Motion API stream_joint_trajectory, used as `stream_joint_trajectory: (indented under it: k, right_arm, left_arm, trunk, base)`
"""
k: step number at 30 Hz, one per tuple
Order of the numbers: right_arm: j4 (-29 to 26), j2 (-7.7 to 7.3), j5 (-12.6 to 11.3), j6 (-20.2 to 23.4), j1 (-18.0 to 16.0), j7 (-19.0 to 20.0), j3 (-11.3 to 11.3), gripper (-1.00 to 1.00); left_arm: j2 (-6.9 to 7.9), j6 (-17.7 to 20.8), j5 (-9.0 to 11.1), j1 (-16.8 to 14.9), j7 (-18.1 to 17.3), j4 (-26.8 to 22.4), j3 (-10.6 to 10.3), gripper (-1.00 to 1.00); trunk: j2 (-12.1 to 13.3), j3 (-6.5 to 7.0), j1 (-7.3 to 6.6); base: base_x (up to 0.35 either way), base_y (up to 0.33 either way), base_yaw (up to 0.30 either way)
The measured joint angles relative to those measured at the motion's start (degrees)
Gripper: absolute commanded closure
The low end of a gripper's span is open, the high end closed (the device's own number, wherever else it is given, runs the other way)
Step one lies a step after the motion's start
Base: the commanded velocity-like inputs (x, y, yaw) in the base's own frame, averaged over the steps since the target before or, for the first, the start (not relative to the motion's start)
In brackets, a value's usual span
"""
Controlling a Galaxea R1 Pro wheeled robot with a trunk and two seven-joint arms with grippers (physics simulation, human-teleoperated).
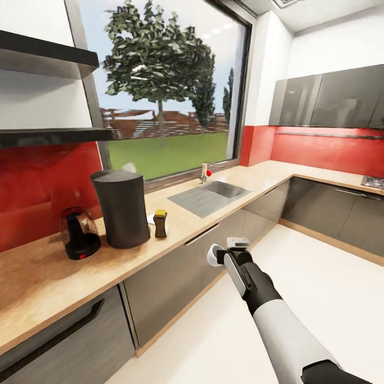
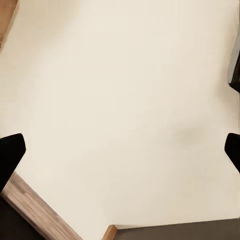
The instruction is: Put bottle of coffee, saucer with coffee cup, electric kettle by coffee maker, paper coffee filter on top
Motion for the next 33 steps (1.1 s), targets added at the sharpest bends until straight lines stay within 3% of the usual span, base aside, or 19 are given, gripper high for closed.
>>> stream_joint_trajectory:
  k: [33]
  right_arm:
    - [0.1,0.00,0.1,0.0,0.0,0.1,-0.1,1.00]
  left_arm:
    - [-0.48,0.5,-0.1,0.0,0.0,0.0,-0.1,-1.00]
  trunk:
    - [-0.1,0.75,0.01]
  base:
    - [0.276,-0.147,-0.254]
